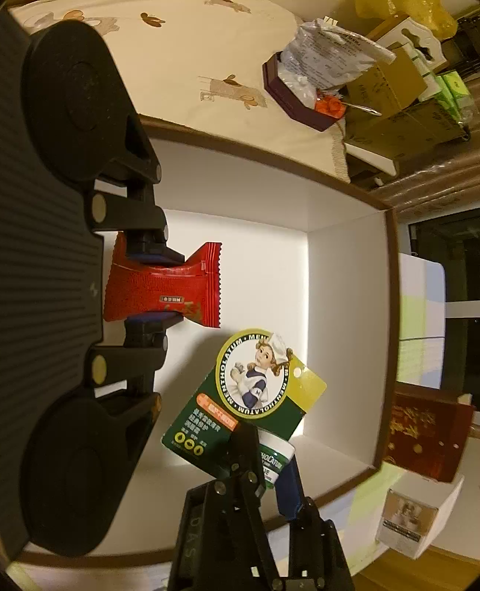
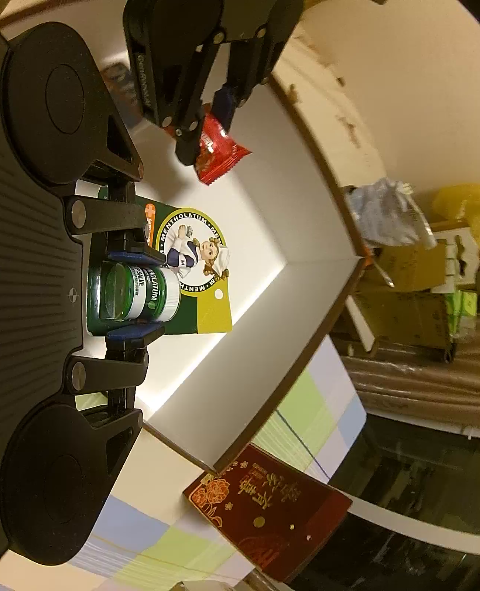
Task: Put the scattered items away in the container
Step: 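Carry both items over the shoebox and open both tools to release them, then withdraw both tools from the shoebox toward the items on the table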
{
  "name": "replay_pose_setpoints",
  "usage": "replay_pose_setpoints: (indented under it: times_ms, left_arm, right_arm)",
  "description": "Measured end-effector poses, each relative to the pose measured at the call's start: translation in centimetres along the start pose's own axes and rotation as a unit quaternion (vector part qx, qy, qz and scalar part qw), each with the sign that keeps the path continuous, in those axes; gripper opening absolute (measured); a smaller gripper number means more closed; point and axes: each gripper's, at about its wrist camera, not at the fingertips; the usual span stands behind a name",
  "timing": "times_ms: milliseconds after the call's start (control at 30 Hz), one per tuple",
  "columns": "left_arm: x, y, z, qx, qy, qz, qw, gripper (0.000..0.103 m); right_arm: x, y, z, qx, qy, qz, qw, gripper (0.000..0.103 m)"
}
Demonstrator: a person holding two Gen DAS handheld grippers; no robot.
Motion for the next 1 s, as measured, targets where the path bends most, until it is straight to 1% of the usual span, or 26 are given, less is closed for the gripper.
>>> replay_pose_setpoints:
  times_ms: [100,133,167,200,233,267,300,333,500,700,900,1000]
  left_arm:
    - [1.1,0.1,-0.1,0.001,0.008,-0.006,0.9999,0.022]
    - [1.4,0.2,-0.1,0.002,0.010,-0.007,0.9999,0.024]
    - [1.6,0.2,-0.1,0.004,0.014,-0.009,0.9999,0.029]
    - [1.8,0.3,0.0,0.005,0.019,-0.009,0.9998,0.048]
    - [1.9,0.3,0.0,0.008,0.025,-0.007,0.9996,0.062]
    - [2.0,0.3,0.1,0.013,0.033,-0.005,0.9993,0.063]
    - [2.1,0.3,0.2,0.018,0.033,-0.005,0.9993,0.064]
    - [2.3,0.3,0.3,0.021,0.033,-0.007,0.9992,0.065]
    - [2.3,0.1,0.6,0.028,0.031,-0.012,0.9991,0.075]
    - [1.7,0.0,0.9,0.031,0.027,-0.014,0.9991,0.080]
    - [0.3,-0.5,1.5,0.029,0.023,-0.011,0.9993,0.084]
    - [-0.9,-0.8,2.0,0.031,0.020,-0.005,0.9993,0.084]
  right_arm:
    - [1.0,0.0,-0.1,-0.015,-0.009,-0.001,1.000,0.036]
    - [1.2,0.1,-0.1,-0.020,-0.017,0.000,1.000,0.036]
    - [1.4,0.1,-0.2,-0.029,-0.024,0.001,0.999,0.044]
    - [1.5,0.2,-0.2,-0.040,-0.023,0.003,0.999,0.059]
    - [1.3,0.1,-0.4,-0.050,-0.023,0.010,0.998,0.089]
    - [0.9,0.0,-0.5,-0.060,-0.025,0.031,0.997,0.100]
    - [0.5,-0.2,-0.6,-0.070,-0.028,0.048,0.996,0.100]
    - [0.3,-0.2,-0.7,-0.080,-0.023,0.052,0.995,0.100]
    - [0.0,-0.7,-0.5,-0.104,-0.017,0.058,0.993,0.100]
    - [-0.7,-0.9,-0.5,-0.127,-0.013,0.067,0.990,0.100]
    - [-2.6,-1.6,-0.6,-0.121,0.001,0.076,0.990,0.100]
    - [-3.9,-2.1,-0.8,-0.114,0.001,0.083,0.990,0.100]
Point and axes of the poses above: each gripper's, at about its wrist camera, not at the fingertips, and x roughly the way its jaws point, z to its right, y to its top, and after that the axes turned 12 degrees about -y, right-handed
